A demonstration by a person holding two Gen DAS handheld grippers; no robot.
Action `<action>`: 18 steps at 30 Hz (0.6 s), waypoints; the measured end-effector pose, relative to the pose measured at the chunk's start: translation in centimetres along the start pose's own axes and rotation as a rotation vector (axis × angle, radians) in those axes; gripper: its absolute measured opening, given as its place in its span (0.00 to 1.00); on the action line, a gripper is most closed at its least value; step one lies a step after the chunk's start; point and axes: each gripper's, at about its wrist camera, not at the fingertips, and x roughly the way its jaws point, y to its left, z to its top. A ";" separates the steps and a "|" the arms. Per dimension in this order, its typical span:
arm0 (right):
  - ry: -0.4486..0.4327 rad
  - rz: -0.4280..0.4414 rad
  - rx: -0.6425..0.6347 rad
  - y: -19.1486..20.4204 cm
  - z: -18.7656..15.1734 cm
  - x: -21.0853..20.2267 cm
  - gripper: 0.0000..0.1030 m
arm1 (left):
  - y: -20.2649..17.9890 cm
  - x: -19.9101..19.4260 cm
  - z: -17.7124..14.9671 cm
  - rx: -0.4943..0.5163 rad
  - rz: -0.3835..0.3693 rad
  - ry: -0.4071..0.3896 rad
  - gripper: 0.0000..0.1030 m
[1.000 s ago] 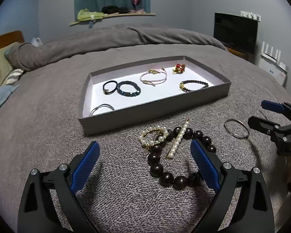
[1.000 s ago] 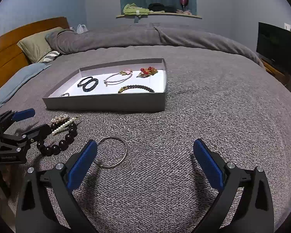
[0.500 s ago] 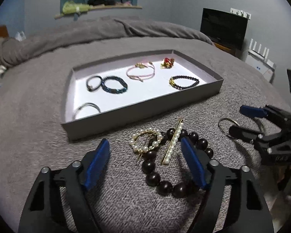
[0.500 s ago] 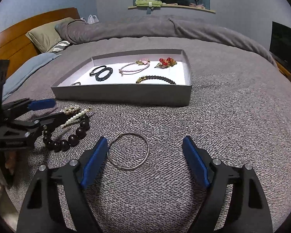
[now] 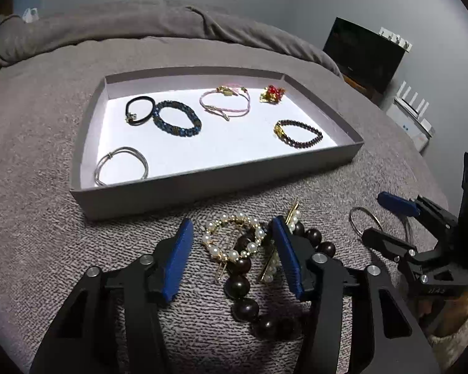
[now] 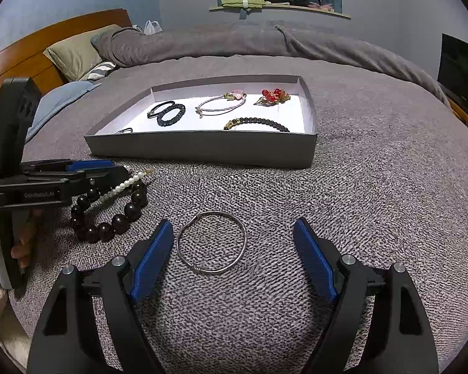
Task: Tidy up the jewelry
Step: 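Grasp the pearl hair clip with the left tool while the right tool grasps the silver bangle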
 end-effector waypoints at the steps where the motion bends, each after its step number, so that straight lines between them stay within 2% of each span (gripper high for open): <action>1: 0.002 0.001 -0.003 0.0 0.0 0.0 0.77 | -0.1 0.1 0.0 0.002 0.000 0.003 0.48; 2: 0.003 0.001 -0.005 0.1 0.0 0.0 0.77 | 0.0 0.1 0.0 0.000 -0.007 0.002 0.42; 8: 0.009 -0.005 -0.036 0.7 -0.1 0.0 0.70 | 0.4 -0.7 -0.1 -0.010 -0.017 -0.041 0.41; 14: 0.019 -0.005 -0.041 1.0 -0.3 0.0 0.61 | 0.1 -2.1 -0.3 0.037 0.058 -0.095 0.41; 18: 0.028 -0.004 -0.052 1.4 -0.6 0.2 0.57 | 0.0 -2.7 -0.5 0.067 0.078 -0.114 0.41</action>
